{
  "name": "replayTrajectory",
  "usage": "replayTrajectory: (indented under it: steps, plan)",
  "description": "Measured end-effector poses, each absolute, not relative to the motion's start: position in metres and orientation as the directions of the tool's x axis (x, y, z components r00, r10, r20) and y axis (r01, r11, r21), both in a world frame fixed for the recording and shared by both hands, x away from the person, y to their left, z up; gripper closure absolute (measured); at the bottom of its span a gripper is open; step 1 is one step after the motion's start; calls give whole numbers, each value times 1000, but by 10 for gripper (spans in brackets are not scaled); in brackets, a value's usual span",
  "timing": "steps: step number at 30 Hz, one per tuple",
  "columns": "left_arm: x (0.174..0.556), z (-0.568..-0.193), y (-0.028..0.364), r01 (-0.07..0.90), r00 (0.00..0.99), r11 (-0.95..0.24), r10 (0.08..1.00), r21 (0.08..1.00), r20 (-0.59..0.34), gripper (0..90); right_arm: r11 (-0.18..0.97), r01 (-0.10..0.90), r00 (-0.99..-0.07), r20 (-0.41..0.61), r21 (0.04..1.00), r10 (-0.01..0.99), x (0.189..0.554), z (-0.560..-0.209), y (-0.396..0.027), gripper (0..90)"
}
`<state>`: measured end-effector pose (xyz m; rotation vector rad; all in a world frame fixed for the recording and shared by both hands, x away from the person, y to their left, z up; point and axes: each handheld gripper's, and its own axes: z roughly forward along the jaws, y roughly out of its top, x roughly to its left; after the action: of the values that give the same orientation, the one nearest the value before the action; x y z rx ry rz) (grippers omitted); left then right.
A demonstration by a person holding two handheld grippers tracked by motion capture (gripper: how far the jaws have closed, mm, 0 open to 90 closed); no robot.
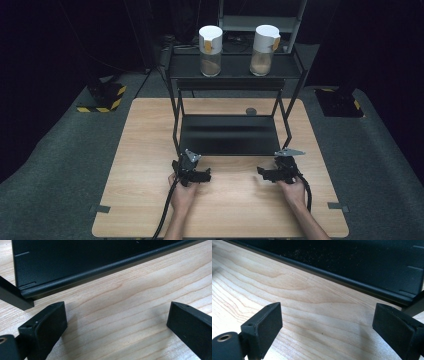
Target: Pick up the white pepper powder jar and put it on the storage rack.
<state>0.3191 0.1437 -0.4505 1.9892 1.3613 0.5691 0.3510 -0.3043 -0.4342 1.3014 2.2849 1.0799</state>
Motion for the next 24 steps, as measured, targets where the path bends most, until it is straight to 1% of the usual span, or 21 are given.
replayTrajectory:
  steps: [12,18,21,24]
  plan:
    - [319,-451,143,647,365,-247,931,721,-8,28,324,607,-542,79,726,837,350,-443,-295,80]
    - [319,-451,143,647,365,-246,931,721,-10,28,347,580,-548,38,737,835,345,-447,-290,73]
    - [319,-451,143,647,365,-247,931,721,-9,28,390,565,-550,-20,727,835,342,-446,-279,65]
    - [319,-450,143,647,365,-249,931,721,-6,29,389,567,-552,-16,726,834,342,-446,-280,65]
